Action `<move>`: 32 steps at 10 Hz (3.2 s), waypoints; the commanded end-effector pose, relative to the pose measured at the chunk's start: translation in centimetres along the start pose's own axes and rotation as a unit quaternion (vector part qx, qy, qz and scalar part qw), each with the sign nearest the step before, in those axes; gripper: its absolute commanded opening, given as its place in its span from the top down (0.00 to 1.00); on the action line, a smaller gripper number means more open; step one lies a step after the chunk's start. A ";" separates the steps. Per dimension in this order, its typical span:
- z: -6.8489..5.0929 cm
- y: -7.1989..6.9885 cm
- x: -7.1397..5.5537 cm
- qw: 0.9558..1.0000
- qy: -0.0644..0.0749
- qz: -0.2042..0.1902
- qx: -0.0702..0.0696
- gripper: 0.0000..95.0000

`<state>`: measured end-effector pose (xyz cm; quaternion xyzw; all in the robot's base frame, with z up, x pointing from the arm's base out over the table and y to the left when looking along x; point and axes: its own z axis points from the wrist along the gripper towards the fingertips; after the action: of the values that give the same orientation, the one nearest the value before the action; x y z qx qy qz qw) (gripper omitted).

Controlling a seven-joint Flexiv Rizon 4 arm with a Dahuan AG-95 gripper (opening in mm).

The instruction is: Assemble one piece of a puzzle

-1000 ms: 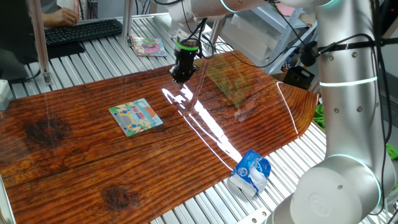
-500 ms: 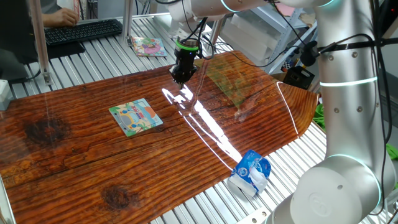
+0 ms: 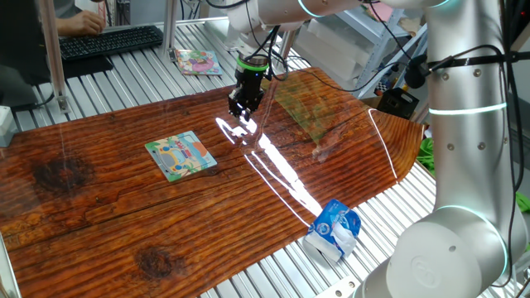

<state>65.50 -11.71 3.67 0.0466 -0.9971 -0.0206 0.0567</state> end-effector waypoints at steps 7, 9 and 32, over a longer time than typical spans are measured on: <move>1.0 0.3 0.0 0.999 0.001 -0.036 0.010 0.60; 1.3 0.3 0.0 0.999 -0.001 -0.034 0.012 0.60; 3.7 0.1 0.6 0.998 -0.041 -0.034 0.015 0.40</move>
<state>64.37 -11.52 0.05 0.0805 -0.9966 -0.0093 0.0139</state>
